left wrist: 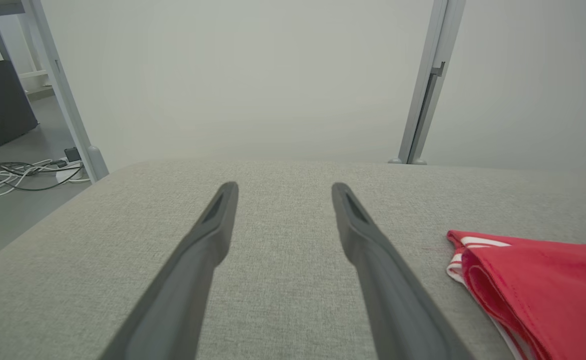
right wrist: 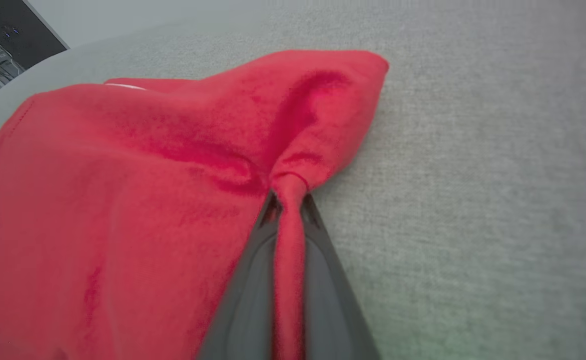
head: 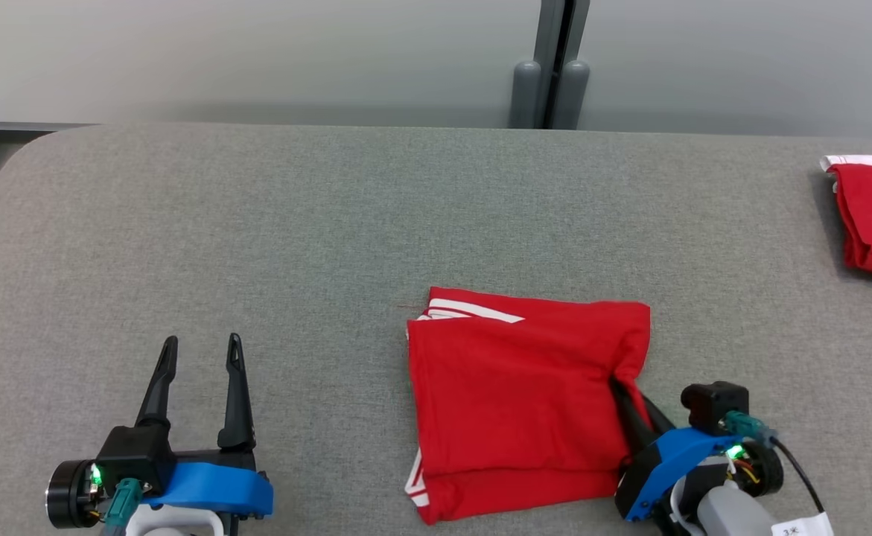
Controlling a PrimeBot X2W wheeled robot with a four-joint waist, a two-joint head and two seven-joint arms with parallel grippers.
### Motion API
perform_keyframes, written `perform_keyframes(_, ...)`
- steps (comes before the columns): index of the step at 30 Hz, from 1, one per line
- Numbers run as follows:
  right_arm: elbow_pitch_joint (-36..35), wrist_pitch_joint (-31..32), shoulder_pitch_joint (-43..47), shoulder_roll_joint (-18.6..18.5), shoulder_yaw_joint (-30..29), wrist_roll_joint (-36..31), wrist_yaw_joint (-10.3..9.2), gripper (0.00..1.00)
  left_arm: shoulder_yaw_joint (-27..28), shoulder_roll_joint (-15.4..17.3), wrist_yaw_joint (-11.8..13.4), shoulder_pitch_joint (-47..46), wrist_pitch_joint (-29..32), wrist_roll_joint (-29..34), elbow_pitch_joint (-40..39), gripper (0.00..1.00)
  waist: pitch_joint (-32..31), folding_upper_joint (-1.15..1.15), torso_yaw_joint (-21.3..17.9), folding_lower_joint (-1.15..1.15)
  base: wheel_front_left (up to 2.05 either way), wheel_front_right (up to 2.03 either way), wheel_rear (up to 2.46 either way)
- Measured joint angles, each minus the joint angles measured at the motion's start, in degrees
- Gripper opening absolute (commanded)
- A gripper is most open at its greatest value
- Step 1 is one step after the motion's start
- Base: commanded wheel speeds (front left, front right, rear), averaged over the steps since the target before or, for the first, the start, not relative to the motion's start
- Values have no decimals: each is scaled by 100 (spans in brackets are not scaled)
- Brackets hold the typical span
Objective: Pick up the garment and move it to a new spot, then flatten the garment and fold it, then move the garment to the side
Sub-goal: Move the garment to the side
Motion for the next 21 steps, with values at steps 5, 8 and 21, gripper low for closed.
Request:
perform_keyframes(5,-147,-21,-99,-177,-123,-75,0,0,-38,-13,0,-7,0,-4,-63,100,48,0,-136,0,0,0,0)
perform_keyframes(8,-249,-30,-105,-304,-219,-90,1,0,-45,-16,-7,-69,0,-4,-69,100,127,0,-277,0,0,0,0)
perform_keyframes(21,-883,-41,55,-593,-833,-96,1,0,-31,32,-49,-481,0,100,-180,100,658,0,-1392,1,0,0,0)
